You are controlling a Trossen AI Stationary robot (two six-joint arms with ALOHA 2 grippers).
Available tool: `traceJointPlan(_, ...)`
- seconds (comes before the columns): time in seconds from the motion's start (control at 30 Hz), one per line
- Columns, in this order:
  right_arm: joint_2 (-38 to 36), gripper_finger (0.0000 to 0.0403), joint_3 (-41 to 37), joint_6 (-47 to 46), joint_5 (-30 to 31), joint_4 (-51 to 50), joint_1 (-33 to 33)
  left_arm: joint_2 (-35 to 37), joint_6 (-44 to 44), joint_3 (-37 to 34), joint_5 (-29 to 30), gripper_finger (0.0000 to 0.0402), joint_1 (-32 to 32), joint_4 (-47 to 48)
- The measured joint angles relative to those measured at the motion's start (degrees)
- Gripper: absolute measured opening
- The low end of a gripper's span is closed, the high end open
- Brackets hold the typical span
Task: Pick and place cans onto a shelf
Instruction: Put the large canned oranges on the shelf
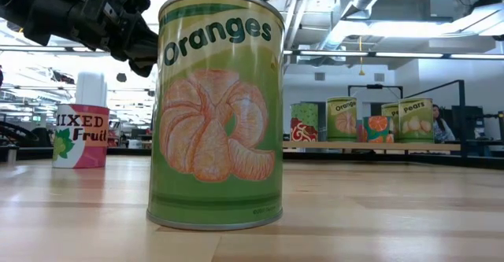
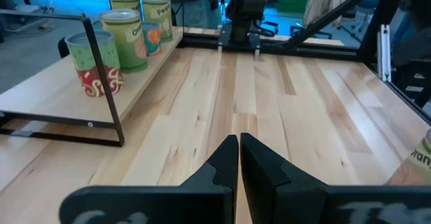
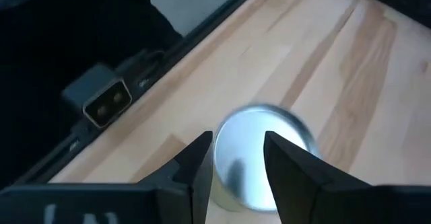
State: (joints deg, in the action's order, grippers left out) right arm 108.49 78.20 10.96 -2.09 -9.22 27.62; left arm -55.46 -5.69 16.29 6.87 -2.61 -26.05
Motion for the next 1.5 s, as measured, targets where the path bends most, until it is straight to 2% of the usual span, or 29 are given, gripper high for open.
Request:
traceJointPlan(0.73, 3.30, 0.0126, 0.42, 1.12, -0.61, -2.24, -0.05, 0.02, -0.37, 0.00, 0.02, 0.0006, -0.02, 0.14)
traceJointPlan(0.9, 3.30, 0.0094, 0.41, 1.59, -0.64, -2.23, -0.73, 0.02, 0.13, 0.00, 0.02, 0.0006, -0.02, 0.04)
traceJointPlan(1.13, 3.27, 0.0014, 0.41, 1.74, -1.03, -3.41, -2.05, 0.02, 0.16, 0.00, 0.02, 0.0006, -0.02, 0.19)
traceJointPlan(1.3, 3.10, 0.0015, 0.46, 1.21, -1.09, -4.04, -2.80, 0.02, -0.36, 0.00, 0.02, 0.0006, -0.04, 0.63)
traceJointPlan(1.5, 3.16, 0.0006, 5.80, 0.94, -0.17, -14.53, -3.52, 0.02, 0.15, 0.00, 0.02, 0.0006, -0.04, 0.86)
